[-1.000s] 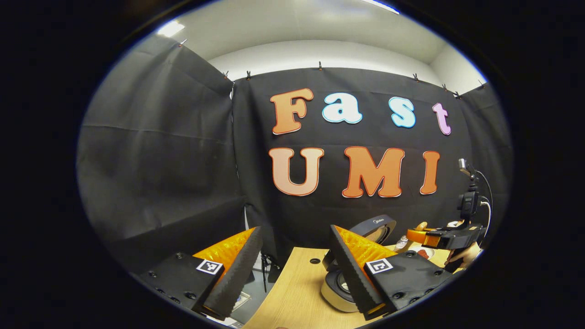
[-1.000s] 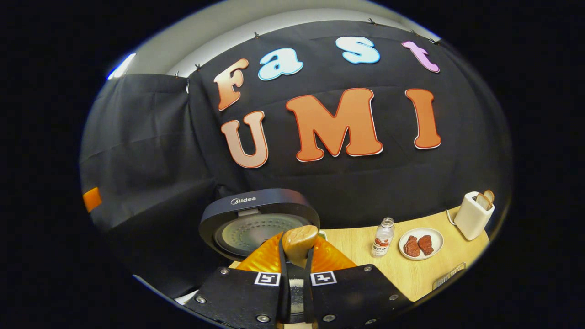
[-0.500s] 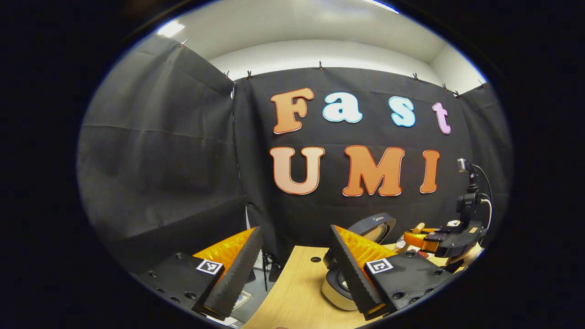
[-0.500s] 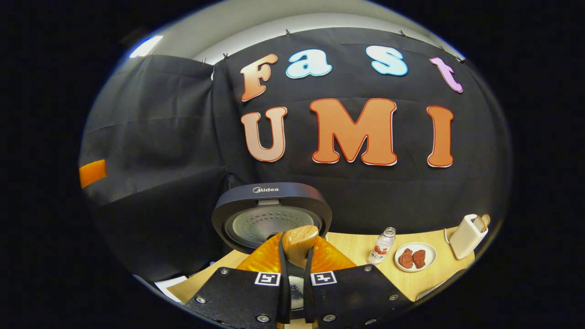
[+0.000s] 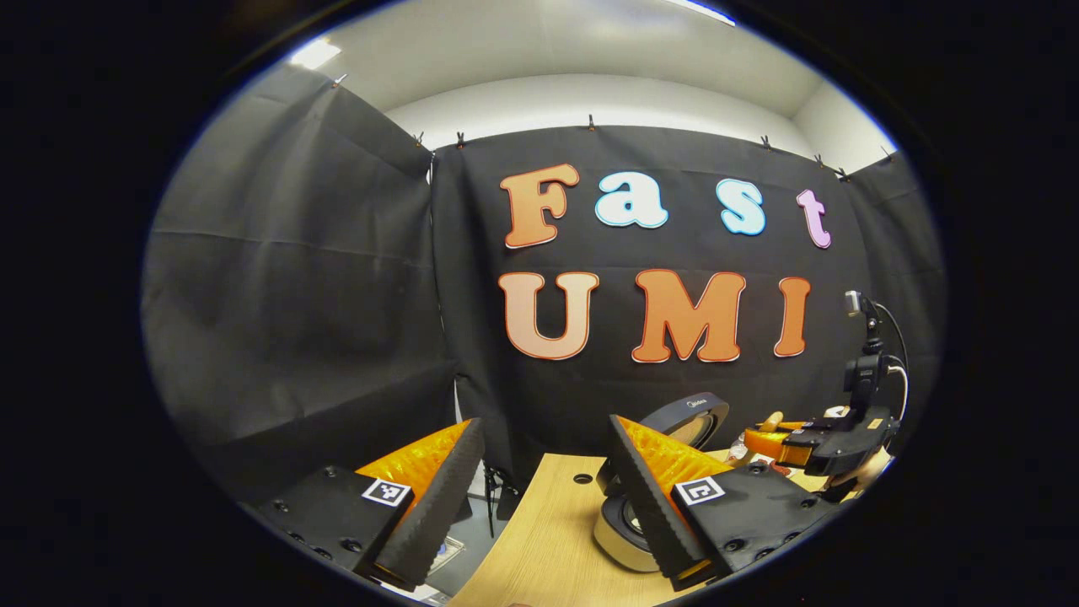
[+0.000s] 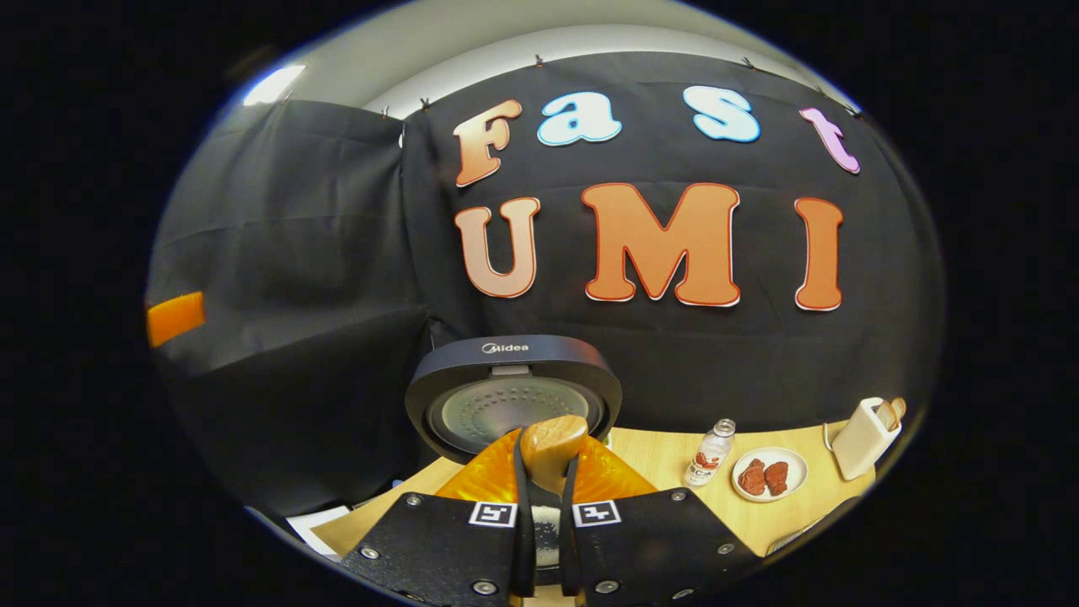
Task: Close the left gripper, press the button to open the rice cooker; take a wooden spoon from the chopstick holder with the right hand, scoop a spoonful of rice and pour it into the rice cooker, then put the wooden spoon back into the chopstick holder.
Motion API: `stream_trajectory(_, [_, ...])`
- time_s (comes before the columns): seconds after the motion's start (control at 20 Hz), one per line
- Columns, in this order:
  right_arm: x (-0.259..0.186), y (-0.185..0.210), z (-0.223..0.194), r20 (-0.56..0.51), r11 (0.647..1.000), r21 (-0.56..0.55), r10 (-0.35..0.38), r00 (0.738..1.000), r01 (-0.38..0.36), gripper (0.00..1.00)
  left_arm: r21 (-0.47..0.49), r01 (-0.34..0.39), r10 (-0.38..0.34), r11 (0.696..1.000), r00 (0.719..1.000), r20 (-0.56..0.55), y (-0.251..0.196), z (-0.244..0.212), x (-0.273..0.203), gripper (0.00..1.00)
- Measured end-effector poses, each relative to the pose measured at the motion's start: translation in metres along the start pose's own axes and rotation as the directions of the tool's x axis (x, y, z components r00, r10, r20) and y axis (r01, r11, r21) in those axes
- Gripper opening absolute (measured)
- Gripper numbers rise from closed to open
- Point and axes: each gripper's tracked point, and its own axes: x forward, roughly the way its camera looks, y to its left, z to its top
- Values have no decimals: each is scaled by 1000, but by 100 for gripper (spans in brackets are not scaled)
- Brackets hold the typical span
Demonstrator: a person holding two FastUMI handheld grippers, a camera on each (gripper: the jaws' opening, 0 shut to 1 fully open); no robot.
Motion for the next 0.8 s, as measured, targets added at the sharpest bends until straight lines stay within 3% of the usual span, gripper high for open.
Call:
stream_trajectory(0.45, [-20, -50, 21, 16, 974, 224, -31, 999, 26, 10, -26, 0, 0, 1000, 1000, 11, -11, 5, -2, 95])
stream_trajectory(0.8, [-45, -109, 34, 40, 949, 305, -98, 994, 81, 10, -40, 2, -2, 999, 1000, 10, -24, 8, 5, 95])
